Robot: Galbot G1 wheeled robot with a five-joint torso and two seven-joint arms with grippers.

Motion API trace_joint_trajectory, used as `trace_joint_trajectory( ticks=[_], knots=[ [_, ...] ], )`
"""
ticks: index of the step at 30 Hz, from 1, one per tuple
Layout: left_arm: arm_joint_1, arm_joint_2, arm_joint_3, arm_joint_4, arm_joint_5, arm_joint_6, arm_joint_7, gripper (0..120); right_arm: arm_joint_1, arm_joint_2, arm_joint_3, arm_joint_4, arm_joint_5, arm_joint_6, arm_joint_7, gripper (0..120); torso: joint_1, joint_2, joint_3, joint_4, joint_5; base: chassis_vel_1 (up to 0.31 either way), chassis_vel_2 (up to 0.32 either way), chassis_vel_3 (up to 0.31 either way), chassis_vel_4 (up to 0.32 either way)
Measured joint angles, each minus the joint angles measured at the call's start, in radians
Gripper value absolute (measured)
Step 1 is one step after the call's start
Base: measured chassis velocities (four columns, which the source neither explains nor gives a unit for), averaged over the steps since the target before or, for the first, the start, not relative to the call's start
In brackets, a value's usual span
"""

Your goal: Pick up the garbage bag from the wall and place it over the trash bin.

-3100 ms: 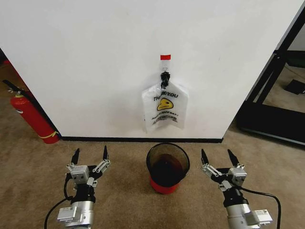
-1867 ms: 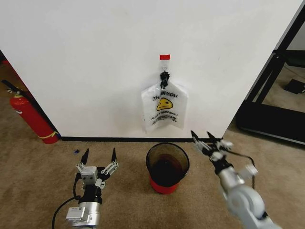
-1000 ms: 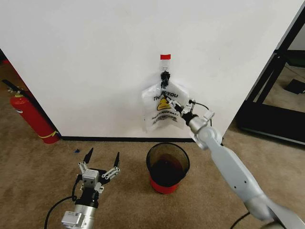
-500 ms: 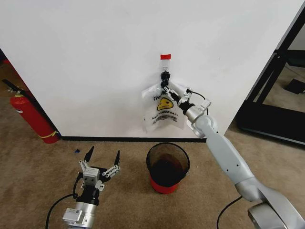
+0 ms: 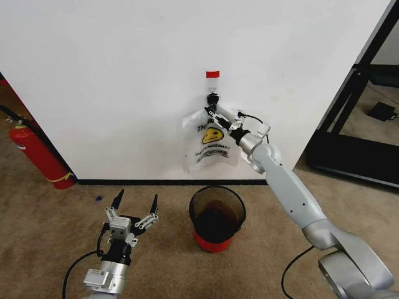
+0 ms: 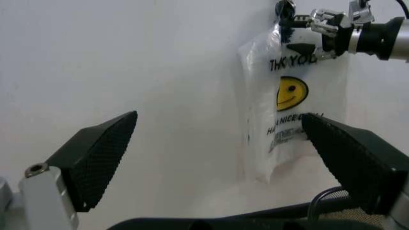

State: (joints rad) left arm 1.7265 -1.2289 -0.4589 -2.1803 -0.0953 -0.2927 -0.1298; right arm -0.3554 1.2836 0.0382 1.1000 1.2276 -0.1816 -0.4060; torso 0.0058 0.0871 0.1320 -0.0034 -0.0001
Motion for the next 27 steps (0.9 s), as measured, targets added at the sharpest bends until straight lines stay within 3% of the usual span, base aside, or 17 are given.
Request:
trace_joint_trajectory(
  ticks=[2, 6, 9, 10, 11, 14, 18, 22, 27],
  knots=[
    [0.001, -0.002, 0.0, -0.002, 0.0, 0.0, -0.001, 100, -0.009, -0.006, 0.001, 0.021, 0.002, 0.001, 0.011, 58, 0.0, 0.0, 0.0, 0.0029, 0.0001, 0.0, 0.0, 0.0, 0.0],
    [0.004, -0.003, 0.001, -0.004, 0.0, 0.0, -0.002, 100, -0.033, -0.016, 0.003, 0.058, 0.007, 0.003, 0.021, 55, 0.0, 0.0, 0.0, 0.004, 0.0, 0.013, 0.054, 0.027, 0.011],
    [0.005, -0.004, 0.001, -0.005, 0.0, 0.0, -0.003, 100, -0.05, -0.024, 0.003, 0.077, 0.009, 0.003, 0.025, 62, 0.0, 0.0, 0.0, 0.0035, 0.0001, 0.0, 0.0, 0.0, 0.0],
    [0.008, -0.006, 0.001, -0.009, 0.0, 0.0, -0.004, 100, -0.071, -0.038, 0.005, 0.103, 0.016, 0.004, 0.032, 71, 0.0, 0.0, 0.0, 0.0013, 0.0001, 0.0, 0.0, 0.0, 0.0],
    [0.009, -0.006, 0.002, -0.01, 0.0, 0.0, -0.004, 100, -0.082, -0.046, 0.006, 0.115, 0.02, 0.004, 0.035, 77, 0.0, 0.0, 0.0, 0.0009, 0.0, 0.0, 0.0, 0.0, 0.0],
    [0.012, -0.007, 0.004, -0.011, 0.001, 0.0, -0.005, 100, -0.094, -0.055, 0.006, 0.125, 0.021, 0.004, 0.036, 82, 0.0, 0.0, 0.0, 0.0009, 0.0002, 0.0, 0.0, 0.0, 0.0],
    [0.016, -0.008, 0.009, -0.012, 0.005, -0.001, -0.006, 100, -0.089, -0.051, 0.015, 0.113, 0.024, 0.005, 0.04, 98, 0.0, 0.0, 0.0, 0.0013, 0.0001, 0.0, 0.0, 0.0, 0.0],
    [0.018, -0.008, 0.008, -0.018, 0.006, -0.001, -0.006, 100, -0.077, -0.047, 0.015, 0.103, 0.025, 0.005, 0.04, 100, 0.0, 0.0, 0.0, 0.0012, 0.0001, 0.0, 0.0, 0.0, 0.0],
    [0.023, -0.007, 0.004, -0.023, 0.006, -0.002, -0.006, 100, -0.063, -0.042, 0.01, 0.098, 0.03, 0.005, 0.038, 85, 0.0, 0.0, 0.0, 0.0012, 0.0001, 0.0, 0.0, 0.0, 0.0]
  ],
)
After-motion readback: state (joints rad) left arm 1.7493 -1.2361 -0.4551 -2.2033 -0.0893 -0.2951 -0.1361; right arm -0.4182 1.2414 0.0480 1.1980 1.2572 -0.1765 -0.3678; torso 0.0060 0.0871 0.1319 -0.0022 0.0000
